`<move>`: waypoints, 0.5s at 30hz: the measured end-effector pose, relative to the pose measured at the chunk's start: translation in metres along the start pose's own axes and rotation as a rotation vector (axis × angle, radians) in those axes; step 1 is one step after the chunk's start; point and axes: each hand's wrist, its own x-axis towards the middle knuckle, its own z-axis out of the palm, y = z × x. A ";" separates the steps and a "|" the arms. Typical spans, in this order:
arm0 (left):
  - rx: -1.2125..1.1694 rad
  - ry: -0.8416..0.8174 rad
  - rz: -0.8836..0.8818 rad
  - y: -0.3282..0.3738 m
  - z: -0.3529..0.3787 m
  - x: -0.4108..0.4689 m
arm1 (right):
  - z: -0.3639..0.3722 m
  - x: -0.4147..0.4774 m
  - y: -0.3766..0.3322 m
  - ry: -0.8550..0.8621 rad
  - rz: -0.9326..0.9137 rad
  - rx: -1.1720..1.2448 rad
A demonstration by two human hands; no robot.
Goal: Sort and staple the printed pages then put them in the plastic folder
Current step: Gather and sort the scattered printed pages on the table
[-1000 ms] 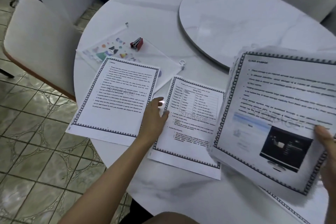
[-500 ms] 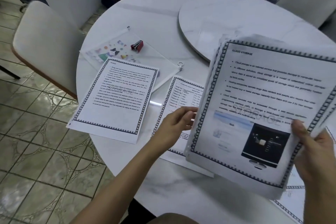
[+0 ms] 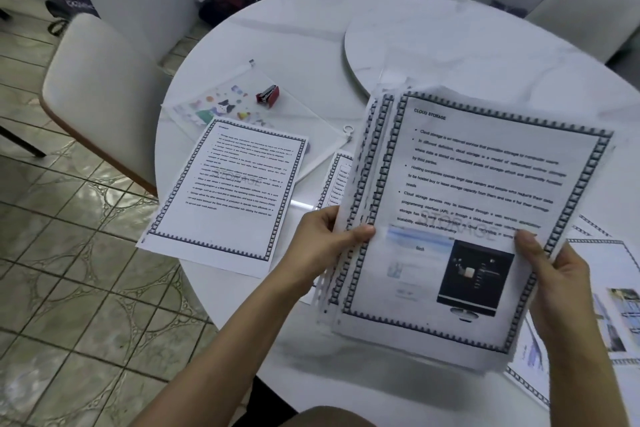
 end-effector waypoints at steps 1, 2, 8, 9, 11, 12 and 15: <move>-0.017 -0.007 -0.006 0.000 -0.003 0.001 | 0.002 -0.001 0.001 0.005 -0.003 0.006; -0.028 -0.013 -0.011 0.000 -0.006 0.001 | 0.004 -0.002 0.002 0.007 -0.001 0.009; -0.029 -0.078 0.008 0.001 -0.025 0.001 | 0.013 -0.005 0.009 0.023 0.050 0.036; -0.025 -0.088 0.000 0.000 -0.029 0.002 | 0.015 -0.006 0.010 0.020 0.064 0.045; -0.007 -0.100 -0.017 0.000 -0.034 0.003 | 0.019 -0.008 0.010 0.001 0.087 0.073; 0.003 -0.107 -0.023 -0.001 -0.036 0.005 | 0.020 -0.009 0.010 -0.011 0.099 0.090; 0.027 -0.146 -0.042 -0.003 -0.036 0.007 | 0.027 -0.012 0.009 -0.036 0.123 0.132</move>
